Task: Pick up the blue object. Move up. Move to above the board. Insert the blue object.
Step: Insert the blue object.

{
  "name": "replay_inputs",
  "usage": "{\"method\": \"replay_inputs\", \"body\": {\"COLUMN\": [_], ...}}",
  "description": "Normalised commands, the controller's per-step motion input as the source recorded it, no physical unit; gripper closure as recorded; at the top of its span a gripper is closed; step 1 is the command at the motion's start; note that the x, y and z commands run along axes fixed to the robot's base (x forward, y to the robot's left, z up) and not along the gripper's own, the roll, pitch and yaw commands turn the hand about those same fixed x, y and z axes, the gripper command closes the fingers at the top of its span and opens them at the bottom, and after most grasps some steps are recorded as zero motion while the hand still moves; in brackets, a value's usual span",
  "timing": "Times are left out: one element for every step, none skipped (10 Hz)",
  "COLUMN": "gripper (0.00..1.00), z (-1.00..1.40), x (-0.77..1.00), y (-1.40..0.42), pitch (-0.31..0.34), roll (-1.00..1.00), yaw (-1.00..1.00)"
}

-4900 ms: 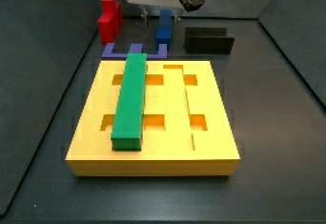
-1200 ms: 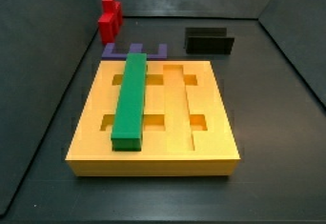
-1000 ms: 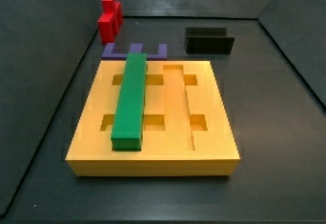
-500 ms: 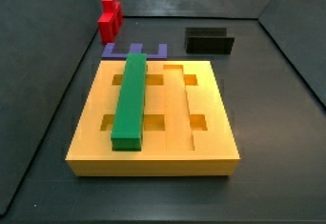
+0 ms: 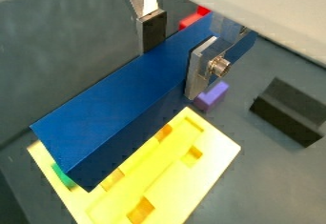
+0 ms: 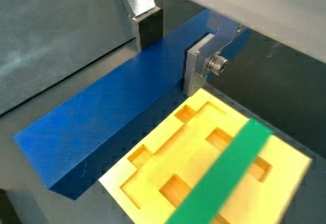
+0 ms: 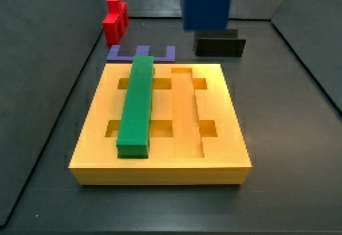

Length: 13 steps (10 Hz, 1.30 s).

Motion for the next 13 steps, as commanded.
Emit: {"method": "replay_inputs", "body": {"gripper": [1.00, 1.00, 1.00, 1.00, 1.00, 1.00, 1.00, 1.00, 1.00, 1.00, 1.00, 1.00, 1.00], "z": [-0.88, -0.83, -0.77, -0.71, -0.68, -0.65, -0.67, -0.68, -0.64, -0.53, -0.47, -0.45, -0.31], "x": [0.38, 0.35, 0.32, 0.21, 0.14, 0.05, -0.02, -0.05, -0.03, -0.04, -0.07, -0.06, -0.07], "y": [-0.18, -0.27, -0.26, -0.22, -0.20, -0.17, -0.13, -0.15, -0.11, -0.08, 0.00, 0.00, 0.03], "pitch": [-0.097, -0.139, -0.151, -0.151, -0.156, -0.163, -0.191, -0.236, -0.230, -0.183, -0.139, -0.136, -0.091], "roll": [0.15, 0.14, 0.17, 0.21, 0.23, 0.25, 0.24, 0.17, 0.12, 0.03, -0.10, -0.11, -0.05], "yaw": [0.24, 0.17, 0.15, 0.17, 0.19, 0.18, 0.04, 0.01, 0.00, 0.00, 0.00, 0.00, -0.14]}}
